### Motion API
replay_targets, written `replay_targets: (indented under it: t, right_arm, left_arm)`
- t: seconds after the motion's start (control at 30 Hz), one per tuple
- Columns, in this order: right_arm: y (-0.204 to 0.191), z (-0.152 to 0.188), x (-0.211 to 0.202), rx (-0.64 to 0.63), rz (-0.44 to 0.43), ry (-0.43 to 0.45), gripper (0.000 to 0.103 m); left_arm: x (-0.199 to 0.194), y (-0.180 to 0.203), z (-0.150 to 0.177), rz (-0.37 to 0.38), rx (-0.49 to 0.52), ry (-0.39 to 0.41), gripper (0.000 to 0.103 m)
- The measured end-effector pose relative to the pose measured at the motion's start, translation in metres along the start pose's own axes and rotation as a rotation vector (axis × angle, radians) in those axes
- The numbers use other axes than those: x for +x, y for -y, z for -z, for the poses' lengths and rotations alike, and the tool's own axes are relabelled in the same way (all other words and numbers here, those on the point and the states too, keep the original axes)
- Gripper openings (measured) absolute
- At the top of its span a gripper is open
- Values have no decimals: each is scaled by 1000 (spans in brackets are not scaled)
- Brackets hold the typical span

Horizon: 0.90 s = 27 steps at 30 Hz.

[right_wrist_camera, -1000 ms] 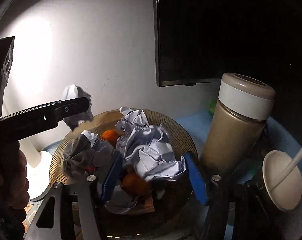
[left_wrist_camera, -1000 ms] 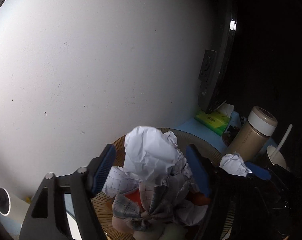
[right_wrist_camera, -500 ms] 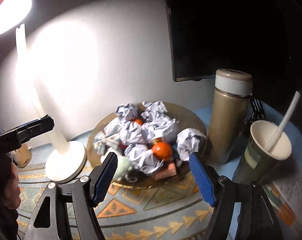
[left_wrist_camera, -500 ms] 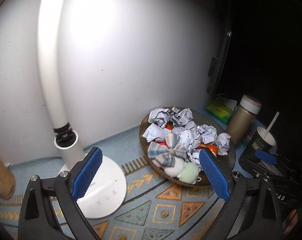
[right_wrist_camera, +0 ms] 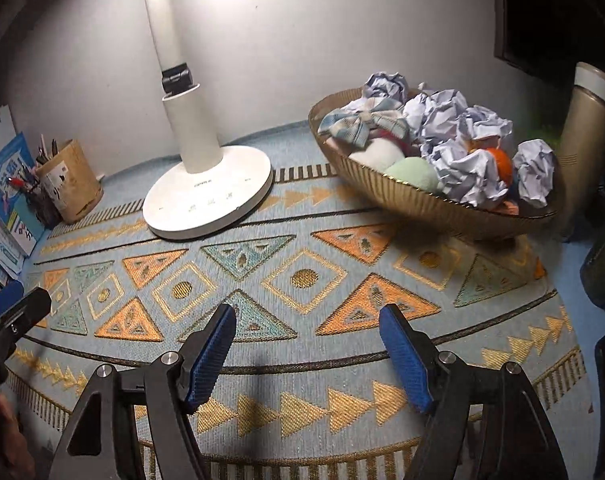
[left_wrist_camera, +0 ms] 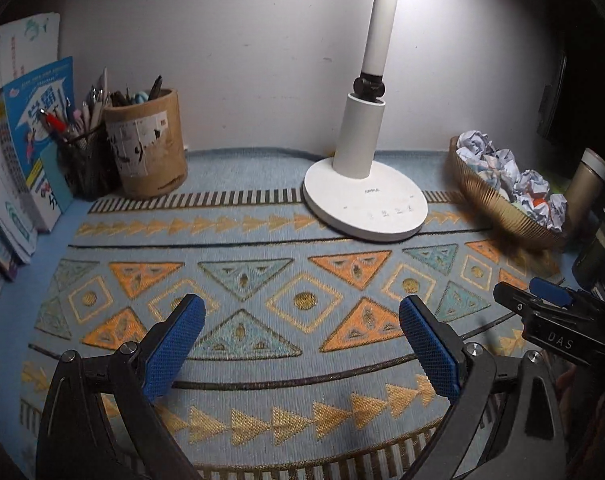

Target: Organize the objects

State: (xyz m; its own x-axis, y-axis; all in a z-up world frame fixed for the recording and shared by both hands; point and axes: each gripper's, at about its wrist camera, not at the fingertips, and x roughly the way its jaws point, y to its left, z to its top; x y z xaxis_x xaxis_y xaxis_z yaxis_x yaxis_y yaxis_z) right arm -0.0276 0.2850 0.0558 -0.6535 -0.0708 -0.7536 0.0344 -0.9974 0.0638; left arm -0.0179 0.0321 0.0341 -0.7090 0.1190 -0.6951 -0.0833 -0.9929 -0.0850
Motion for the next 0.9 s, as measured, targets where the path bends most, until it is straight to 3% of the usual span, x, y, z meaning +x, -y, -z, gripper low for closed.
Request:
replay_targets:
  t: [0.27, 0.43, 0.57, 0.8, 0.9]
  right_arm:
    - [-8, -4, 32, -70, -13, -61, 73]
    - [-11, -3, 36, -98, -1, -84, 74]
    - [-12, -2, 35, -105, -2, -84, 75]
    - [-16, -2, 41, -125, -20, -113, 102]
    - [-18, -2, 42, -131, -18, -120, 103]
  left_arm:
    - [36, -1, 11, -106, -42, -72, 97]
    - [49, -9, 14, -119, -67, -156, 100]
    - [51, -8, 15, -134, -47, -166, 102]
    - [52, -9, 16, -142, -41, -167, 103]
    - [52, -10, 16, -141, -41, -167, 103]
